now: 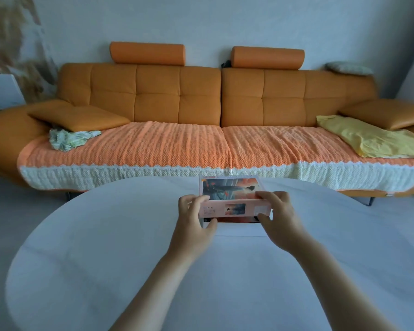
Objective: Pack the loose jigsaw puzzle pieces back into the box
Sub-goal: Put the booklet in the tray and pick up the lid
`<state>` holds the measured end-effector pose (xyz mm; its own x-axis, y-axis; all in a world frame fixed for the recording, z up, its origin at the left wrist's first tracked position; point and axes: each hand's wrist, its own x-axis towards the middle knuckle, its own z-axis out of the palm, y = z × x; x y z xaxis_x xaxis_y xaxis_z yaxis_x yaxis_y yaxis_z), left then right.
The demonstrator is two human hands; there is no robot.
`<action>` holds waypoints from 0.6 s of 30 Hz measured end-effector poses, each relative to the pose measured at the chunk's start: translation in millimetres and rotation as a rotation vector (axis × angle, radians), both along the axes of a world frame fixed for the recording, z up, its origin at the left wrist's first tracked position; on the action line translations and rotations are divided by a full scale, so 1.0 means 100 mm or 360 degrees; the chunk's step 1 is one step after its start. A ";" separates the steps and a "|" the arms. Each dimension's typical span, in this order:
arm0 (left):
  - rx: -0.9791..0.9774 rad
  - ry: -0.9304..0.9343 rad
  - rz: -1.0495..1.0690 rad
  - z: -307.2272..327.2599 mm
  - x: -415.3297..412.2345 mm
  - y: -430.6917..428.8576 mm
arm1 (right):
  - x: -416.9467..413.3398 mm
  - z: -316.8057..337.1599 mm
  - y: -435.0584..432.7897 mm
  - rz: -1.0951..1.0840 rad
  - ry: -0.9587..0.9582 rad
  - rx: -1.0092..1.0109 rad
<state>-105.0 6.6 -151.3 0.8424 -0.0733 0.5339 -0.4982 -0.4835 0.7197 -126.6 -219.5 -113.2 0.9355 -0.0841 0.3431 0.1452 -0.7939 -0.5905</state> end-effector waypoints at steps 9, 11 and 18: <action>0.0101 0.0019 0.0034 -0.10 -0.01 -0.03 | -0.08 -0.07 -0.13 -0.0022 0.0027 -0.0015; 0.0110 0.0120 0.0008 -0.11 0.04 -0.02 | -0.07 -0.07 -0.17 -0.0012 0.0108 0.0017; 0.0253 0.0195 0.0031 -0.11 0.08 -0.07 | -0.01 -0.13 -0.23 0.0041 0.0376 0.0071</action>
